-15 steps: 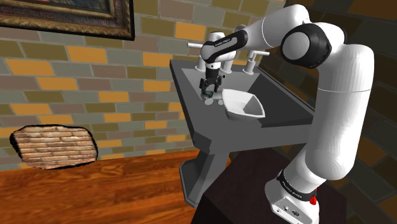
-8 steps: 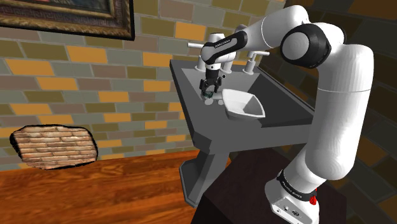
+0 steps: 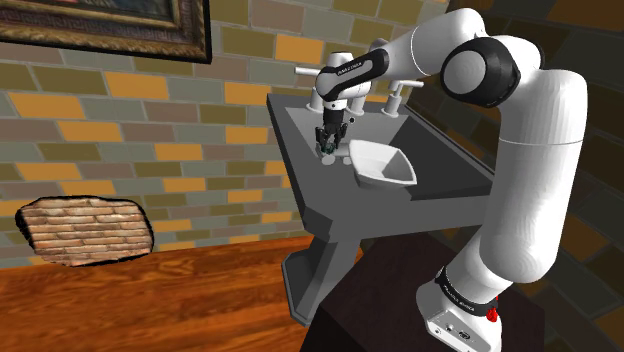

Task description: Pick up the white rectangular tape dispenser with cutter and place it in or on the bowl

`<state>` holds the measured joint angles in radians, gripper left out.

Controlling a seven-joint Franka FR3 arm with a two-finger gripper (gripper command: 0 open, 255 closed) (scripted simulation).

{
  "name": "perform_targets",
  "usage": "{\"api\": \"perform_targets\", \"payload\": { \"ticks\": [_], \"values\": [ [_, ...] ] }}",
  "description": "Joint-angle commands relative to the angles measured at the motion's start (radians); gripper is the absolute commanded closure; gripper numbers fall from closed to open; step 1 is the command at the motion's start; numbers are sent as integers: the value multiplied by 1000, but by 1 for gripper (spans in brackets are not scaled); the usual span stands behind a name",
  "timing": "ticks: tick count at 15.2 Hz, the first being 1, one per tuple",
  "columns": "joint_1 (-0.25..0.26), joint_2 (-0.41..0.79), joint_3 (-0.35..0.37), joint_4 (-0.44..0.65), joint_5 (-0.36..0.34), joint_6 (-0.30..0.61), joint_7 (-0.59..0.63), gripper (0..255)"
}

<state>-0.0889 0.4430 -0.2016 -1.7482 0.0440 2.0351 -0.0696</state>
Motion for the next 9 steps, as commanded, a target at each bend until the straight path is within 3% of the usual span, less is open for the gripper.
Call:
{"api": "perform_targets", "payload": {
  "ticks": [1, 9],
  "values": [
    [0, 0, 0, 0, 0, 0, 0, 255],
    [3, -43, -5, 36, -9, -77, 3, 255]
  ]
}}
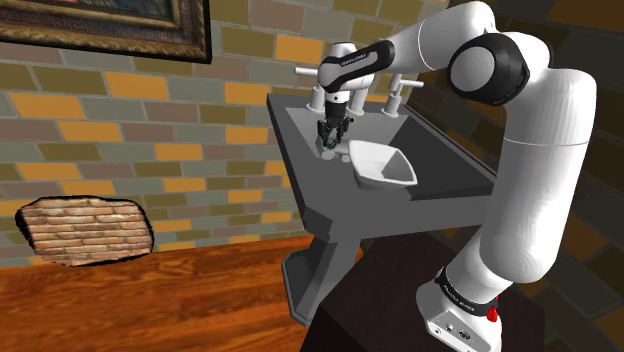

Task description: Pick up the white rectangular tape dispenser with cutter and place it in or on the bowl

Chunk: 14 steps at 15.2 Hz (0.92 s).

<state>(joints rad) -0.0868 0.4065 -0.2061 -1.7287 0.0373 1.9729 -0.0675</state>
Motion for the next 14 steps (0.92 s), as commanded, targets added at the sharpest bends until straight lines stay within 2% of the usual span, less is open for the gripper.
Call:
{"api": "perform_targets", "payload": {
  "ticks": [1, 14],
  "values": [
    [1, -11, -1, 22, -3, -26, 1, 255],
    [4, -65, -6, 123, -14, -179, 3, 255]
  ]
}}
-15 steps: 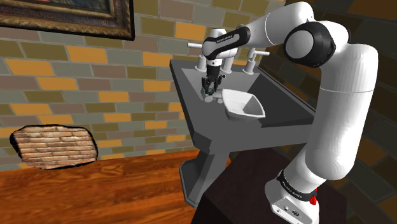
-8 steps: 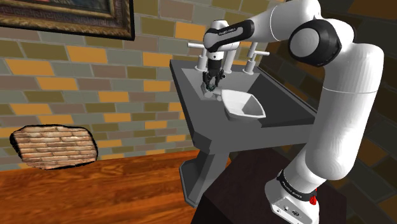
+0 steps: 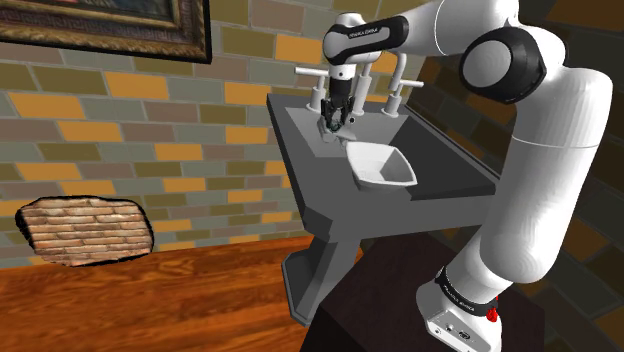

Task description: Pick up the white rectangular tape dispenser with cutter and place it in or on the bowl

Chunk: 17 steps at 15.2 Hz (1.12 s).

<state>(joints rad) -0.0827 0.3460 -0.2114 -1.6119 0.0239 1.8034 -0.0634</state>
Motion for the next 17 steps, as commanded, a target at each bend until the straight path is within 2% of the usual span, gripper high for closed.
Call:
{"api": "perform_targets", "payload": {
  "ticks": [1, 15, 16, 17],
  "values": [
    [-1, -7, -1, 16, -2, -22, -1, 255],
    [-4, -22, -4, 183, -5, -204, -4, 255],
    [-4, -22, -4, 184, -5, -205, -4, 255],
    [1, -69, -6, 124, -14, -191, -2, 255]
  ]
}}
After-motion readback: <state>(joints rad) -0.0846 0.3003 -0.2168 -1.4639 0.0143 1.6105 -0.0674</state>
